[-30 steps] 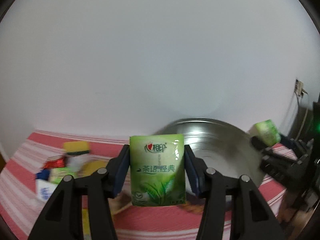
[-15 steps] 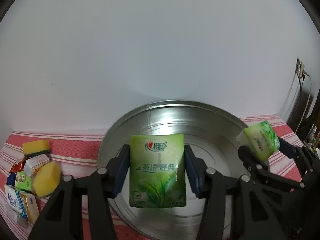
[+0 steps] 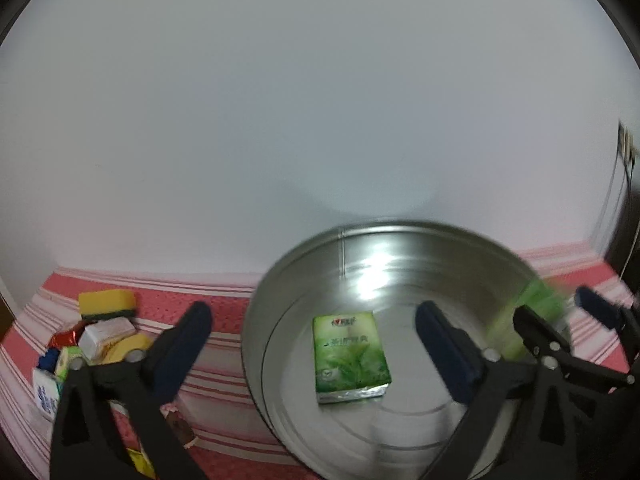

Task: Organize objects
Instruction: 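Carry both green tissue packs over the metal tin and open both grippers, then move both grippers back toward the pile of packages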

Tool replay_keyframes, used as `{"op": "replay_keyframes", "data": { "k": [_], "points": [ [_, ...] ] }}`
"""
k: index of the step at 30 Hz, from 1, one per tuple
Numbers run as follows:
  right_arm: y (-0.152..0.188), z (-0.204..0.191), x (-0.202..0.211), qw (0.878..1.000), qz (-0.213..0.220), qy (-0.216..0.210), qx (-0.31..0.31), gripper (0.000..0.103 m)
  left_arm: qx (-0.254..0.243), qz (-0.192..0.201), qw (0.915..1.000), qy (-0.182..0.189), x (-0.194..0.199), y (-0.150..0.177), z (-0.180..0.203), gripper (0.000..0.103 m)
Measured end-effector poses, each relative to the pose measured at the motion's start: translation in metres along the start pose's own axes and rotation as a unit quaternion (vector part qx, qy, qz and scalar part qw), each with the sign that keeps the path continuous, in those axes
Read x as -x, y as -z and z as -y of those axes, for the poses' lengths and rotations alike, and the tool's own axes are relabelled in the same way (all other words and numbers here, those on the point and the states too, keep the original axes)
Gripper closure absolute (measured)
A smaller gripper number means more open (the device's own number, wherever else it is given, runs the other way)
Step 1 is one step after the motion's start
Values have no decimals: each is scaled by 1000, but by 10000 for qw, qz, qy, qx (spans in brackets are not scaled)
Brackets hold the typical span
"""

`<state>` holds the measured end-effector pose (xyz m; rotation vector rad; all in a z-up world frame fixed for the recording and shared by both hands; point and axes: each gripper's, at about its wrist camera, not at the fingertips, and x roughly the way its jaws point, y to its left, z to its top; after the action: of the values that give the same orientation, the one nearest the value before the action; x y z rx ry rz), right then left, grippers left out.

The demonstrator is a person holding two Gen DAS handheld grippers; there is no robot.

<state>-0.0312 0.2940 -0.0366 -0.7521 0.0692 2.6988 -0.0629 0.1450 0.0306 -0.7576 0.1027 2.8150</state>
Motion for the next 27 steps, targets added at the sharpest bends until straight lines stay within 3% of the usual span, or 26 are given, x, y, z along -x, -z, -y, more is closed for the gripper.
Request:
{"op": "replay_keyframes", "data": {
  "k": [3,11,16,27],
  "points": [
    [0,2,3,9995,122,-176,-239,24,177,49,9998,65,6,-1,-5,0],
    [-2,12,9,9919,376,-828,-888,24,-30,209,9996,-173,16,4,-6,0],
    [-2,14,15,9868,531,-966,-1182,24,-10,174,9995,-253,23,9,-12,0],
    [1,-7,25,9889,632,-1042,-847,24,112,129,9988,-458,44,21,-35,0]
  ]
}}
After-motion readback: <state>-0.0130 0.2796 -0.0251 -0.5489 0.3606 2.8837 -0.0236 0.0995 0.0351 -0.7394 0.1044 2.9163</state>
